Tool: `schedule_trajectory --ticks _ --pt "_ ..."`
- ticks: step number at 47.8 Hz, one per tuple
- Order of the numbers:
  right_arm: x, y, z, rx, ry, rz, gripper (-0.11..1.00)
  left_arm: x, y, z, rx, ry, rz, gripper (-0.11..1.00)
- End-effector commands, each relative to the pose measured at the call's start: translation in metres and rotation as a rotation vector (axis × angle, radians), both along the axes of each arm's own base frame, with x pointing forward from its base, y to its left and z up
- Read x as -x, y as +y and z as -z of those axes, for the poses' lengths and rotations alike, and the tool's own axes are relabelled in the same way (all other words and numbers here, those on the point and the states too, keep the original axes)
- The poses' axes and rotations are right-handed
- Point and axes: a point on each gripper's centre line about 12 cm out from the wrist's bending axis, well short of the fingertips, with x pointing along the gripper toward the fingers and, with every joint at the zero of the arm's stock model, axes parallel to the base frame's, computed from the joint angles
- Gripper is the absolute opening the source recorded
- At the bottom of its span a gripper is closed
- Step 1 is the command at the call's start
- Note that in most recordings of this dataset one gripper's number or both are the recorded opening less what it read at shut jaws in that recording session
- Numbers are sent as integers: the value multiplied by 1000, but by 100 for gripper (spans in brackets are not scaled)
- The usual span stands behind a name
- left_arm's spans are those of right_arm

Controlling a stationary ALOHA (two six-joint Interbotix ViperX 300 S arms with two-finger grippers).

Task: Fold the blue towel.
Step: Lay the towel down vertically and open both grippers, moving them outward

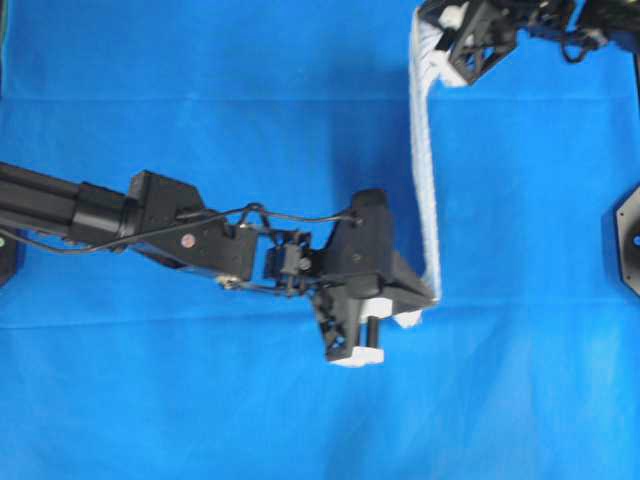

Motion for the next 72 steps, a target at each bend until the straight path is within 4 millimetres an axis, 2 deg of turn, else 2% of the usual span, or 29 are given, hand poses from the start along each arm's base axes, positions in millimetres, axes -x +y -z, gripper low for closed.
schedule_trajectory --ticks 1,5,13,18,23,41,45,48,50,54,56,59,67,72 --pt "-17 -4 -6 18 -47 -19 4 16 -4 -17 40 -31 -6 1" --pt "-31 -7 1 15 -43 -34 4 32 -3 -7 82 4 -24 1" --pt "-61 -9 4 26 -50 -72 4 65 -5 9 137 51 -43 1" --pt "-74 -10 6 27 -49 -84 4 76 -5 12 153 50 -46 1" --pt "-80 -12 7 29 -48 -89 4 80 -4 14 158 50 -49 1" --pt "-80 -12 7 27 -46 -87 5 80 0 16 156 58 -60 1" --pt "-81 -12 6 32 -46 -90 5 80 0 16 157 61 -60 10" --pt "-81 -12 3 39 -51 -92 7 81 1 15 155 64 -61 25" --pt "-80 -12 0 42 -56 -92 16 83 2 14 154 69 -63 37" --pt "-77 -10 -11 56 -74 -94 42 89 4 11 144 100 -65 60" --pt "-75 -9 -18 64 -88 -94 53 93 7 7 140 116 -69 68" --pt "-70 -6 -27 73 -103 -93 60 102 12 -2 126 144 -74 70" --pt "-52 11 -53 101 -153 -110 51 126 25 -29 111 156 -89 67" --pt "-39 29 -65 114 -185 -135 51 143 36 -45 79 108 -90 67"
